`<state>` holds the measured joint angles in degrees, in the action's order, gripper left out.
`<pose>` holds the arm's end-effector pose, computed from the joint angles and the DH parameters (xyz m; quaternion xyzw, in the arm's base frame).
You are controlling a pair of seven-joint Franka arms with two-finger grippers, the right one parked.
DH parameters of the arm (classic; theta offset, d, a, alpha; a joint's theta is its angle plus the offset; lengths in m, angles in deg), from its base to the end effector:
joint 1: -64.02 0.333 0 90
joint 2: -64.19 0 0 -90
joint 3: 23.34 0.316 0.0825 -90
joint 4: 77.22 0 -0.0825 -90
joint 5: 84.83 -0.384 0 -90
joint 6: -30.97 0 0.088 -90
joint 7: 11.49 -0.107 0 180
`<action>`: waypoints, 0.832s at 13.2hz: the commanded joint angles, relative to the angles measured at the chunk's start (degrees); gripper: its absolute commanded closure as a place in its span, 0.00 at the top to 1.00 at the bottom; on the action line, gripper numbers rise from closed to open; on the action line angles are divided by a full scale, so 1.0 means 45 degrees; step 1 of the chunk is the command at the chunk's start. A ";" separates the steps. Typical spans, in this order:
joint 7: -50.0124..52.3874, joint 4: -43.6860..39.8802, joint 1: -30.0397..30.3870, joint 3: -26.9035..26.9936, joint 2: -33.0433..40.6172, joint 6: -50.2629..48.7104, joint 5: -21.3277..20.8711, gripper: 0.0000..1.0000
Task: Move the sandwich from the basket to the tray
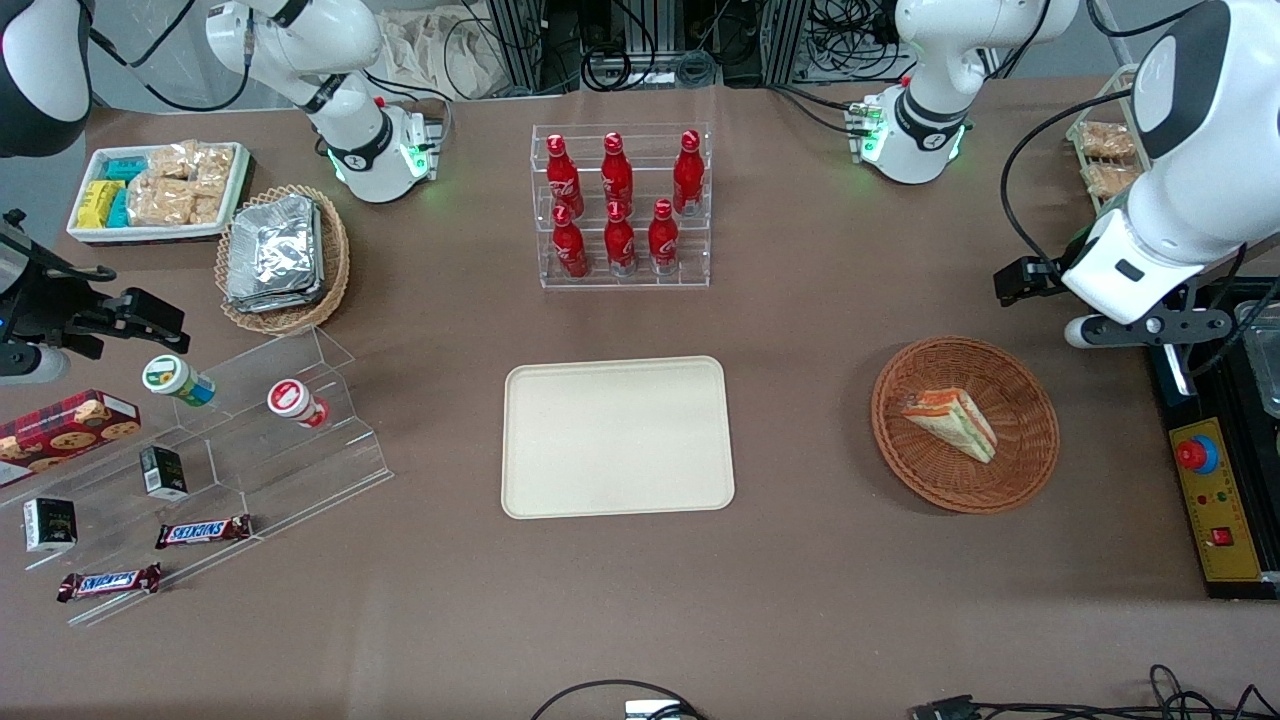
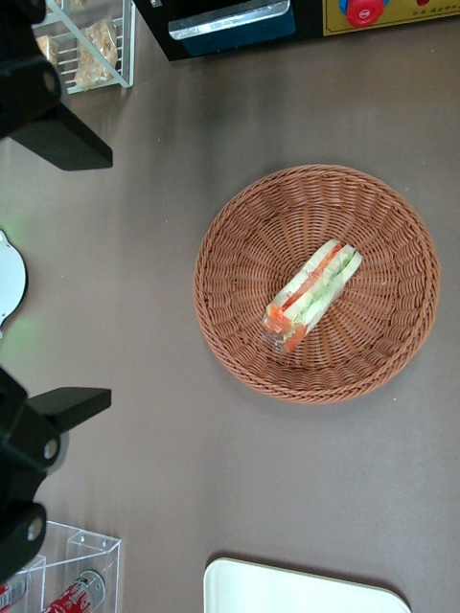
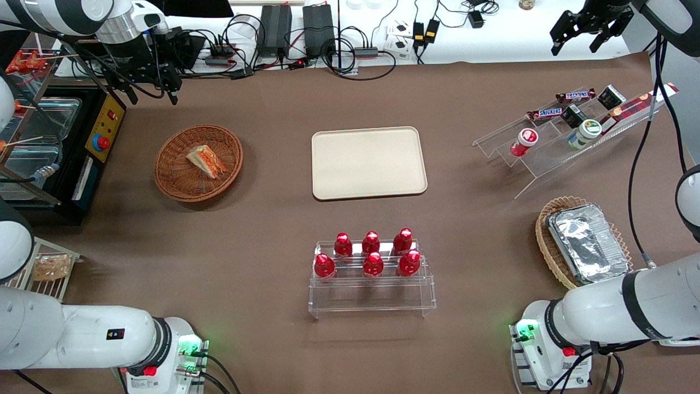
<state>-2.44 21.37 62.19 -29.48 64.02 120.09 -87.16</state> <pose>0.5397 -0.0710 0.5517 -0.9962 -0.0080 0.0801 0.0323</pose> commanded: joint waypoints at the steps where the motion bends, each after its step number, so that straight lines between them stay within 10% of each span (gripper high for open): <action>1: -0.0119 0.0239 -0.0101 0.0114 0.0174 0.0214 0.0107 1.00; 11: 0.3465 -0.0073 0.0016 0.0172 -0.0644 0.0194 0.0146 0.99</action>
<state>6.51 21.42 62.24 -28.86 62.87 120.17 -87.09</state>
